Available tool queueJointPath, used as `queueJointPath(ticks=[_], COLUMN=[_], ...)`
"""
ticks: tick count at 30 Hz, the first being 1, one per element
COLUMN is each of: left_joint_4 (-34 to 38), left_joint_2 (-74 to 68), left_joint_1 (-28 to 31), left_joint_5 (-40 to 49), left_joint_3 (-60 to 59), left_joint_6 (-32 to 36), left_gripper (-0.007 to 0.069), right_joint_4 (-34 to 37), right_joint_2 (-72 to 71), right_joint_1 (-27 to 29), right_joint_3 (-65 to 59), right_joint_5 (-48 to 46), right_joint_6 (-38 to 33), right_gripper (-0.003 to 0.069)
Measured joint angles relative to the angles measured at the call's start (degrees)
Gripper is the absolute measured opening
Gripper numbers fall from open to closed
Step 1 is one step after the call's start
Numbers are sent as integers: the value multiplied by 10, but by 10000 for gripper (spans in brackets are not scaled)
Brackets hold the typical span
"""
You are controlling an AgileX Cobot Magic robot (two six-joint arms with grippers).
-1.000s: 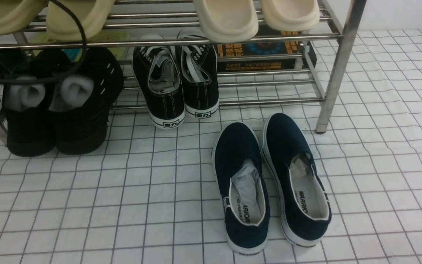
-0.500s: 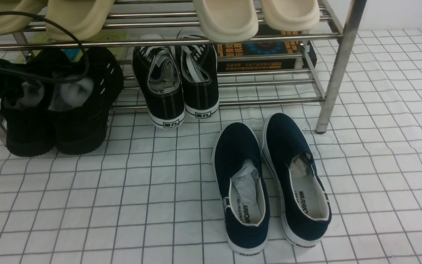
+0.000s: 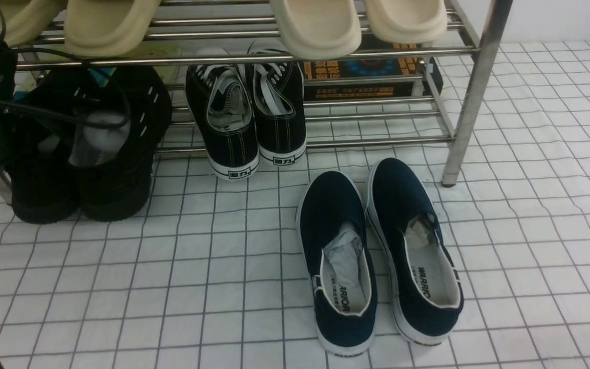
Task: Take the shoes off the shelf with your hand from the white checkered tablecloth.
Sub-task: 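Grasp the leftmost shoe on the bottom shelf of the shoe rack with the left gripper, then set the held shoe down on the floor in front of the rack with the left gripper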
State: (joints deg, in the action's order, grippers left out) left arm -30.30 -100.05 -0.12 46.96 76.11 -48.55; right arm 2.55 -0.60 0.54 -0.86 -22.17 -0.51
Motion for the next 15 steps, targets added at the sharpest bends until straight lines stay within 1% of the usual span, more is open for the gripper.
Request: queueJointPath(ticks=[1, 2, 3, 4, 6, 7, 9, 12, 13, 15], left_joint_4=[3, 4, 5, 8, 9, 12, 12, 15, 15, 16], left_joint_2=[2, 6, 7, 15, 33, 64, 82, 144, 147, 188], left_joint_1=[0, 0, 0, 0, 0, 0, 0, 0, 0, 0], left_joint_5=[7, 10, 11, 21, 42, 76, 102, 173, 178, 190], left_joint_3=[0, 0, 0, 0, 0, 0, 0, -5, -7, -46], left_joint_6=[4, 10, 11, 21, 34, 51, 63, 87, 88, 90], left_gripper=[104, 52, 46, 22, 16, 16, 16, 16, 16, 16], right_joint_4=[0, 0, 0, 0, 0, 0, 0, 0, 0, 0], right_joint_2=[0, 0, 0, 0, 0, 0, 0, 0, 0, 0], right_joint_1=[0, 0, 0, 0, 0, 0, 0, 0, 0, 0], right_joint_3=[0, 0, 0, 0, 0, 0, 0, 0, 0, 0], right_joint_5=[0, 0, 0, 0, 0, 0, 0, 0, 0, 0], right_joint_6=[0, 0, 0, 0, 0, 0, 0, 0, 0, 0], right_gripper=[233, 235, 235, 237, 237, 237, 237, 237, 237, 237])
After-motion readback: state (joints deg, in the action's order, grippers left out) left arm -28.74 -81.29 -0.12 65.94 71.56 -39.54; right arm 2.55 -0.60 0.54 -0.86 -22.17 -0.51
